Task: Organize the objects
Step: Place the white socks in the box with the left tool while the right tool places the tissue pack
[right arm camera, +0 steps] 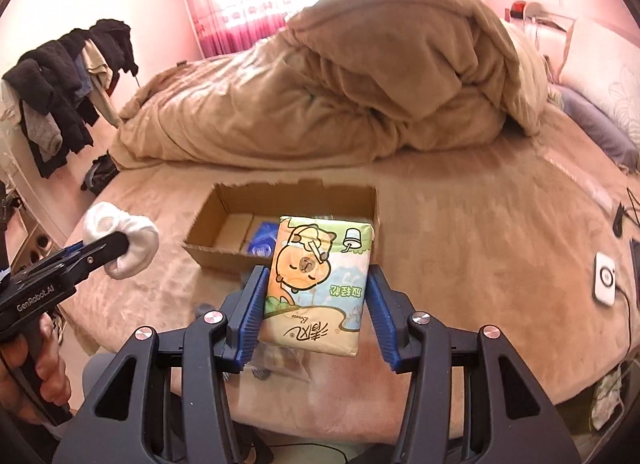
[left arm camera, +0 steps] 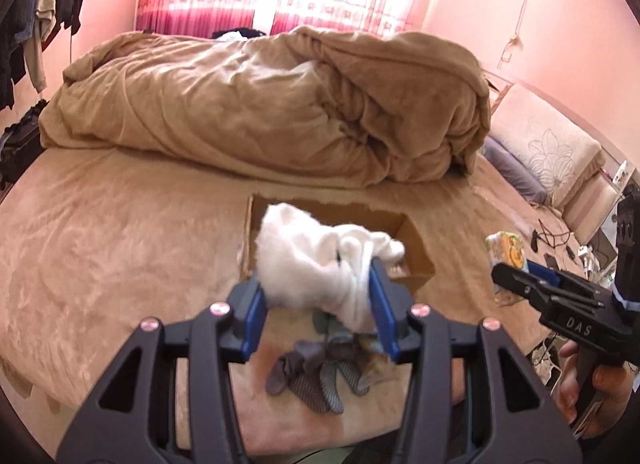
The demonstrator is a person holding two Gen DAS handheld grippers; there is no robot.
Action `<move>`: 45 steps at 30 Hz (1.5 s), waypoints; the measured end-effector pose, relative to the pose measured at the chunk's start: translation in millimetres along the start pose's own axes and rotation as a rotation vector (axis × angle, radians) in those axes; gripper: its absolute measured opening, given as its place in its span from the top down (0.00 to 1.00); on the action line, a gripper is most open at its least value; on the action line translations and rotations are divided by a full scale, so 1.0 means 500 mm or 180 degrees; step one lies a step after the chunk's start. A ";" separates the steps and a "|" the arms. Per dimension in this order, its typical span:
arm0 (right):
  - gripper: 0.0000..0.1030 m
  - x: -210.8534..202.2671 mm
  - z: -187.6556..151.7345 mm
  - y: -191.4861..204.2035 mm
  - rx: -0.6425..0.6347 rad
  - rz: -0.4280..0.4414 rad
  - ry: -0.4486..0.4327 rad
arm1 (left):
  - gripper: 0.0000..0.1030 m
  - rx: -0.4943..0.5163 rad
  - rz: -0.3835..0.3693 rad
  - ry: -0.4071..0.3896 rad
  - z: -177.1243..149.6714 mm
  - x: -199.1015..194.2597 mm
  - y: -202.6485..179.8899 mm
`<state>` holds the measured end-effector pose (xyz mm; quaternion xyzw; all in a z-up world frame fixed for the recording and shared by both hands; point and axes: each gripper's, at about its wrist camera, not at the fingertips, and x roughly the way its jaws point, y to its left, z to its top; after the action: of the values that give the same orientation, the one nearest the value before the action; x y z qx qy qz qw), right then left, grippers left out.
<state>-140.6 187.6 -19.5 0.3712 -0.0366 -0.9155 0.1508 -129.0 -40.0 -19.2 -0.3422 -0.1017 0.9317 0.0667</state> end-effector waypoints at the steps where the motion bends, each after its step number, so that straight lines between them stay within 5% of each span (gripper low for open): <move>1: 0.50 0.002 0.007 0.001 -0.0013 0.0007 -0.0017 | 0.54 0.0011 -0.0005 -0.0014 0.007 0.002 -0.001; 13: 0.50 0.132 0.081 0.027 -0.0195 0.0165 0.0049 | 0.54 0.0032 -0.0011 0.0060 0.066 0.135 0.015; 30: 0.50 0.354 0.056 0.015 0.0021 0.0412 0.0517 | 0.45 -0.0197 0.0168 0.0507 0.051 0.380 0.094; 36: 0.49 0.368 0.049 0.029 -0.0098 0.0311 0.0556 | 0.33 -0.0166 0.0159 0.0475 0.058 0.374 0.082; 39: 0.40 0.353 0.053 0.033 -0.0093 0.0282 0.0538 | 0.29 -0.0158 0.0160 0.0396 0.062 0.343 0.077; 45: 0.40 0.288 0.063 0.044 -0.0124 0.0239 0.0406 | 0.28 -0.0176 0.0163 0.0264 0.067 0.260 0.076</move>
<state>-254.5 121.4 -89.3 0.4241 -0.0230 -0.8842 0.1942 -251.0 -56.3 -84.3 -0.3848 -0.1158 0.9150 0.0376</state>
